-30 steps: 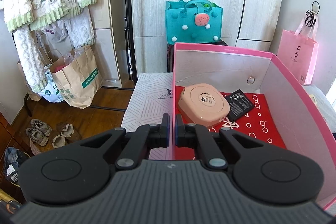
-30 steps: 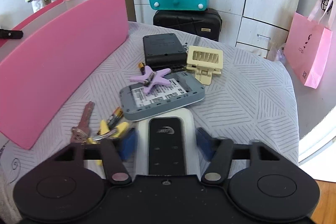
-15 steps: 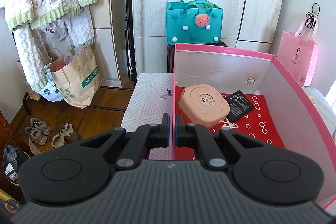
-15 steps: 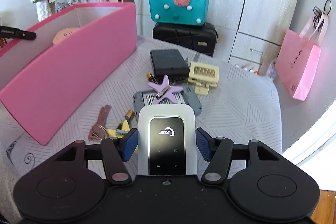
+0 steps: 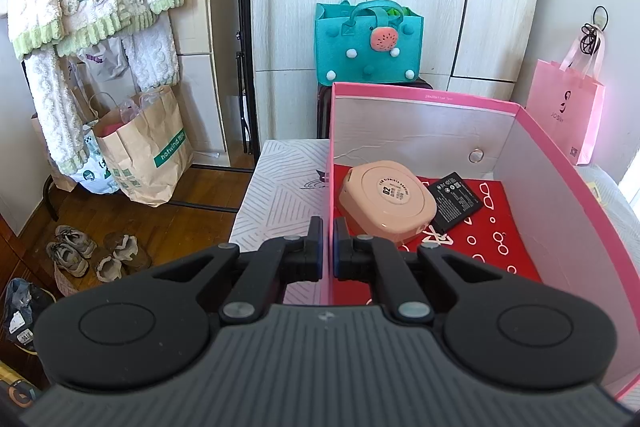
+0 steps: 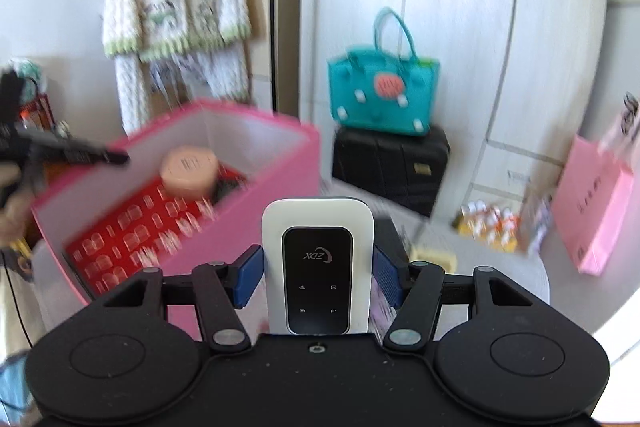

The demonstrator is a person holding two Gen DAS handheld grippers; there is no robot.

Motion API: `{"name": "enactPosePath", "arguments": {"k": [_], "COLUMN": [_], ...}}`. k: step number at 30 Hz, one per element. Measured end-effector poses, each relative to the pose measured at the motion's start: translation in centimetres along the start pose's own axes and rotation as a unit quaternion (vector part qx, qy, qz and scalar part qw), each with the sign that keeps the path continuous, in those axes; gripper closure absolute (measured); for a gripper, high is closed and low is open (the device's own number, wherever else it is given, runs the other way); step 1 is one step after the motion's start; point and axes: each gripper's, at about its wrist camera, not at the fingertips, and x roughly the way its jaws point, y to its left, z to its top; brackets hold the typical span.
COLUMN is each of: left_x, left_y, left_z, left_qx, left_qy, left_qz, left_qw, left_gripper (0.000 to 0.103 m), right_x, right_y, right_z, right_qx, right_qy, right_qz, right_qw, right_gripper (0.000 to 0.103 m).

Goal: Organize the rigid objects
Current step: 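Carry the white router into the pink box and open the right tool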

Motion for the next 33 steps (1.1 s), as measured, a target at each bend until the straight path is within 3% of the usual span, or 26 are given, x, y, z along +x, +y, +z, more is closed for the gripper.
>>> {"name": "enactPosePath", "arguments": {"k": [5,13,22,25,33], "left_x": [0.1,-0.1,0.0,0.0,-0.1], "left_y": [0.1,0.5,0.0,-0.2,0.1], "left_z": [0.0,-0.2,0.0,0.1,0.0], "left_qx": [-0.004,-0.005,0.007,0.017,0.013], "left_qy": [0.002,-0.001,0.007,0.009,0.004], "left_qz": [-0.004,-0.012,-0.007,-0.003,-0.009], "left_qw": [1.0,0.9999,0.9999,0.9998,0.9999], "left_gripper": [0.098,0.098,0.098,0.098,0.098], "right_x": [0.3,5.7,11.2,12.7,15.2], "right_y": [2.8,6.6,8.9,9.2,10.7], "right_z": [2.6,3.9,3.0,3.2,2.8], "right_qx": [-0.006,-0.021,-0.136,-0.199,-0.325], "right_qy": [-0.049,-0.015,0.072,0.085,0.138], "right_qz": [0.046,0.13,0.093,0.074,0.117], "right_qw": [0.998,0.991,0.984,0.974,0.928], "right_gripper": [0.038,0.038,0.038,0.038,0.038]}}
